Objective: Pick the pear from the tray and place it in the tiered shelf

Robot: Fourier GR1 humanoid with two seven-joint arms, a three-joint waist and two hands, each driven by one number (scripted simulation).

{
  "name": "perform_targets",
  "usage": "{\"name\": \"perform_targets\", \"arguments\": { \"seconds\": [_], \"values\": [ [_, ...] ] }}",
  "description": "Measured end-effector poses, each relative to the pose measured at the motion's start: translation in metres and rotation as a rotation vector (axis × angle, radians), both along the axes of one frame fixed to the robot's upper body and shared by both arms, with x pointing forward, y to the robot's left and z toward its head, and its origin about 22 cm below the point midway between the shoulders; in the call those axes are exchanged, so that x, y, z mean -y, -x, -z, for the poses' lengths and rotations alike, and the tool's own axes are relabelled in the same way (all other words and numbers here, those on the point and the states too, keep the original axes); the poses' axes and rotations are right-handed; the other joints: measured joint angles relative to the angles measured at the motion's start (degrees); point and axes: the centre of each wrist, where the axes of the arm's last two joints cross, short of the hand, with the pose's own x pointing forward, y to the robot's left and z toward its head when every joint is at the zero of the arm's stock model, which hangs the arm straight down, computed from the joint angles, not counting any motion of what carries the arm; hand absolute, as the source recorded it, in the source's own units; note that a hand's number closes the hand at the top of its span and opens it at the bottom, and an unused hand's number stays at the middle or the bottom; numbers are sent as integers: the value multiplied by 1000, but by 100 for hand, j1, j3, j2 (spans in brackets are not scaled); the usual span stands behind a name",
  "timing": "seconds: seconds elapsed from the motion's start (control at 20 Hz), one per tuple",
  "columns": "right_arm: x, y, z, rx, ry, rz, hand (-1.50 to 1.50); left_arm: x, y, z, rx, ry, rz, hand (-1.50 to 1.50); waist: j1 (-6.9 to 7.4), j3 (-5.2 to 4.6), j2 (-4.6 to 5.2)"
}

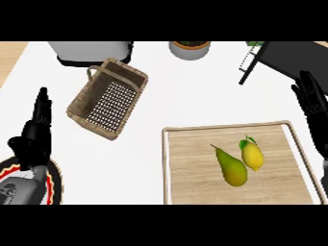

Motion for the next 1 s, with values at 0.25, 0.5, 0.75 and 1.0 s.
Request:
{"name": "perform_targets", "arguments": {
  "seconds": [0.25,0.5,0.75,1.0],
  "values": [
    [3,-22,-1,-182,-69,-87,-150,23,-7,-7,-19,-9,143,0,73,33,84],
    [12,-20,26,-352,-115,1,150,43,-7,-6,-48,-4,254,0,9,66,201],
    [16,-9,73,-397,41,250,-150,54,-10,-10,-93,3,336,0,63,54,152],
    [27,2,99,-315,-81,299,-150,57,-8,-12,-117,11,355,0,38,47,98]
  ]
}}
